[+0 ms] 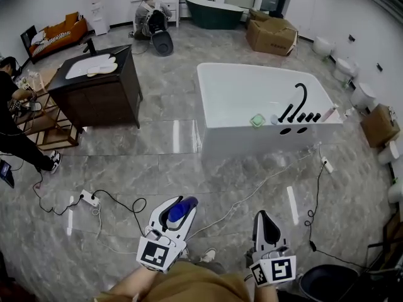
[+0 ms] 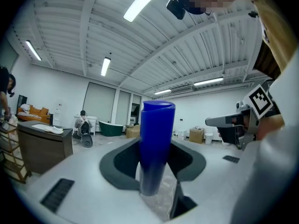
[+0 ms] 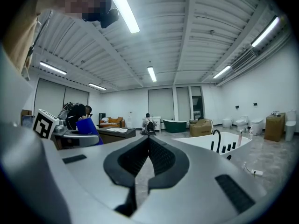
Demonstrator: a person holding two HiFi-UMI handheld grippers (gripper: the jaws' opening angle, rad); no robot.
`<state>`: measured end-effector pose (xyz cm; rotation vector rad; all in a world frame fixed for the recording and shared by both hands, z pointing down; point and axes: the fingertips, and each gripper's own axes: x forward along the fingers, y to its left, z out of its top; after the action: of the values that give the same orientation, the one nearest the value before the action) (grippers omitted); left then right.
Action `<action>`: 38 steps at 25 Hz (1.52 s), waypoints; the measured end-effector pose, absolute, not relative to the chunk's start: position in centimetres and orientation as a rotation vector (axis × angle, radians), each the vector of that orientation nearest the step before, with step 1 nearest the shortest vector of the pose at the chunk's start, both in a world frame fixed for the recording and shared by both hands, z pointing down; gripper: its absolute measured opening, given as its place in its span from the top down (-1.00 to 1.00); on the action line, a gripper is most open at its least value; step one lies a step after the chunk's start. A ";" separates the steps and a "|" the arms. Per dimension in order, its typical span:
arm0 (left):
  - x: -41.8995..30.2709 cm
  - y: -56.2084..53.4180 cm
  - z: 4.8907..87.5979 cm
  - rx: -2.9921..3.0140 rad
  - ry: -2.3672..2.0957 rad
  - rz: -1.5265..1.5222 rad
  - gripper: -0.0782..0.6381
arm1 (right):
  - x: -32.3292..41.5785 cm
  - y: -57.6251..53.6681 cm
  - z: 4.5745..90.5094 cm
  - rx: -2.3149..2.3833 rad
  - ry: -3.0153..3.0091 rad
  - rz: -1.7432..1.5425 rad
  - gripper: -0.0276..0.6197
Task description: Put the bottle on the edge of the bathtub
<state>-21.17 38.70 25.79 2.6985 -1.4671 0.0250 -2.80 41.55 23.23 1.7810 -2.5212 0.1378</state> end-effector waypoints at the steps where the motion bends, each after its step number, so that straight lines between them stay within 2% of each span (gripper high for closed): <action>1: -21.4 38.6 26.0 2.703 -1.457 0.026 0.34 | -3.0 41.6 23.3 1.786 -2.512 0.137 0.93; 16: -20.3 36.9 25.9 2.763 -1.334 -0.038 0.34 | -2.2 39.4 23.5 1.837 -2.478 0.141 0.93; 38: -5.2 18.1 24.7 2.671 -1.540 0.021 0.34 | 11.8 17.6 23.6 1.594 -2.643 0.091 0.93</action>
<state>-5.22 18.12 24.73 2.6707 -1.5404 0.0209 11.81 17.60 23.58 1.5942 -2.6432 0.0911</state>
